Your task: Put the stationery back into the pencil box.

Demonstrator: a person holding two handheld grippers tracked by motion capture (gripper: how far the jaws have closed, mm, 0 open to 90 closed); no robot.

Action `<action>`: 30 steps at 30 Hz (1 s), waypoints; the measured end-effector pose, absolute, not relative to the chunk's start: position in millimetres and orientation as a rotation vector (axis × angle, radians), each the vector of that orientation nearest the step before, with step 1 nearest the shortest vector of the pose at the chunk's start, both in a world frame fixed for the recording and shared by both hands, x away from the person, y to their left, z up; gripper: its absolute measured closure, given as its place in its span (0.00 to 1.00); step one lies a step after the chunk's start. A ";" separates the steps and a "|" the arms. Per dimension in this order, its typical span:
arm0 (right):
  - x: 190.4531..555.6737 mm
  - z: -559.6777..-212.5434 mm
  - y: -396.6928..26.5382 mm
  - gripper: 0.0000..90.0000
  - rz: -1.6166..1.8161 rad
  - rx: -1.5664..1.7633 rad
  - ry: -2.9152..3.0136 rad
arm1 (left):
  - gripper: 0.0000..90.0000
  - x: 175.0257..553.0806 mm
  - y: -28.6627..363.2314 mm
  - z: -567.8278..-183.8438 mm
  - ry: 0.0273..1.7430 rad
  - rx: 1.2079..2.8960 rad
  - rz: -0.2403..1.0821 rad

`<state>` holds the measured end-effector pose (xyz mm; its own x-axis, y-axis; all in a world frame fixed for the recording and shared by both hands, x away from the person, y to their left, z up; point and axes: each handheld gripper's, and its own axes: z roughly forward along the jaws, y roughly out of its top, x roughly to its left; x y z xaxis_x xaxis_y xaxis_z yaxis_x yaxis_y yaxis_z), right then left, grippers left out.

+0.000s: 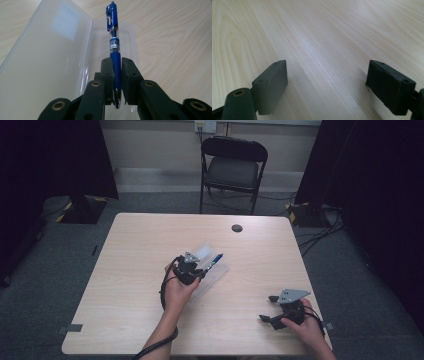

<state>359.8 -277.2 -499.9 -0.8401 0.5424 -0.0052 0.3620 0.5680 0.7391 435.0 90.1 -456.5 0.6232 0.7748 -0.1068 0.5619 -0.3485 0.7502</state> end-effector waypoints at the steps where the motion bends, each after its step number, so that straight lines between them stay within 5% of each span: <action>1: 359.8 -499.9 -277.2 0.18 1.133 0.754 2.570 | 0.90 433.4 91.6 -458.2 1.047 2.057 0.336; 22: 359.7 -499.9 -277.2 0.18 1.133 0.756 2.569 | 0.89 430.1 89.5 -477.5 1.078 2.077 0.335; 25: 359.7 -499.9 -277.2 0.18 1.132 0.756 2.570 | 0.79 429.2 91.9 -476.6 1.068 2.067 0.369; 30: 359.7 -499.9 -277.2 0.18 1.133 0.756 2.569 | 0.79 425.2 94.7 -473.8 1.061 2.062 0.358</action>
